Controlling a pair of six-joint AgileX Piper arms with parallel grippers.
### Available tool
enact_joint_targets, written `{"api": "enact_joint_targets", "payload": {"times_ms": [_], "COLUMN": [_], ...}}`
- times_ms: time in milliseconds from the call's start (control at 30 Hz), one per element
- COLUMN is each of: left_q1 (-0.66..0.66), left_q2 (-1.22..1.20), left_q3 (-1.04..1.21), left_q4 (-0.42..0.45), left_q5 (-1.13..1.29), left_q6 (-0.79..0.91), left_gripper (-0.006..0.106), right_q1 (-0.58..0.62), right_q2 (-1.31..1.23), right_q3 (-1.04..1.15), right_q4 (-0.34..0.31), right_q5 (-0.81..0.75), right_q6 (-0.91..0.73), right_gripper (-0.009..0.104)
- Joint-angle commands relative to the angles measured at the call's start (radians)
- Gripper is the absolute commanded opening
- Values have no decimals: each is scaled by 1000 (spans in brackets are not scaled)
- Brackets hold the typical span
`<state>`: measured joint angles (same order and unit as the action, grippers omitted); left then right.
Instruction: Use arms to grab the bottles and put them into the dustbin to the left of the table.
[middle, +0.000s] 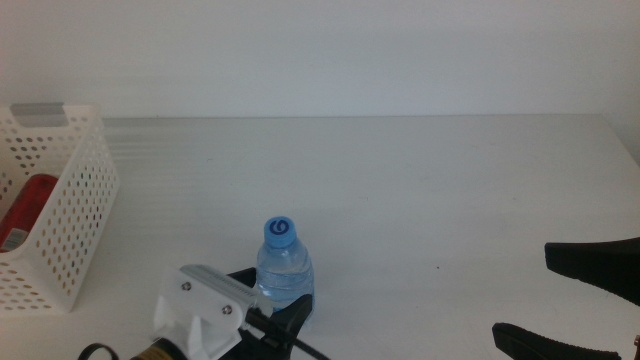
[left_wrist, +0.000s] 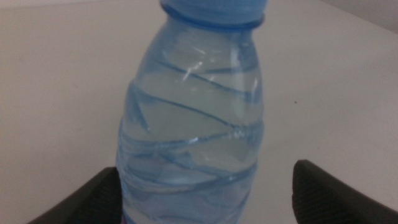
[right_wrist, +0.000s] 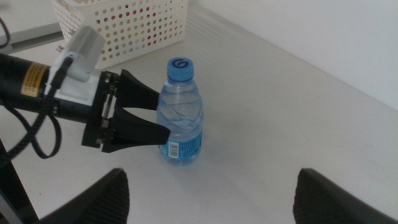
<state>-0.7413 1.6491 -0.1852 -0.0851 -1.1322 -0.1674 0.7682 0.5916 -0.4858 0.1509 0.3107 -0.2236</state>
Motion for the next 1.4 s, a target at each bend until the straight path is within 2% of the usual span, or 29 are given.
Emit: {"api": "enact_joint_targets", "payload": {"times_ms": [0, 433, 633, 733, 900, 1000, 1100, 1367], "left_q1": [-3, -2, -2, -2, -4, -4, -4, -2], "left_q2": [-13, 104, 150, 143, 91, 15, -83, -306], "left_q3": [-36, -164, -215, -213, -208, -208, -209, -228], "left_q4": [0, -27, -26, -25, -5, 0, 0, -37], "left_q5": [-183, -184, -183, -181, -120, -23, 97, 400], "left_q6": [-15, -5, 93, 68, 41, -6, -10, 14], "left_gripper": [90, 90, 86, 72, 29, 11, 5, 5], "right_q1": [-3, -3, -3, -3, -3, -3, -3, -3], "right_q2": [-1, -1, -1, -1, -1, -1, -1, -1], "right_q3": [-24, -24, -24, -24, -24, -24, -24, -24], "right_q4": [-1, -1, -1, -1, -1, -1, -1, -1], "right_q5": [-69, -69, -69, -69, -69, -69, -69, -69], "right_q6": [-8, -8, -8, -8, -8, -8, -8, -8], "right_gripper": [77, 77, 77, 77, 77, 77, 77, 77]}}
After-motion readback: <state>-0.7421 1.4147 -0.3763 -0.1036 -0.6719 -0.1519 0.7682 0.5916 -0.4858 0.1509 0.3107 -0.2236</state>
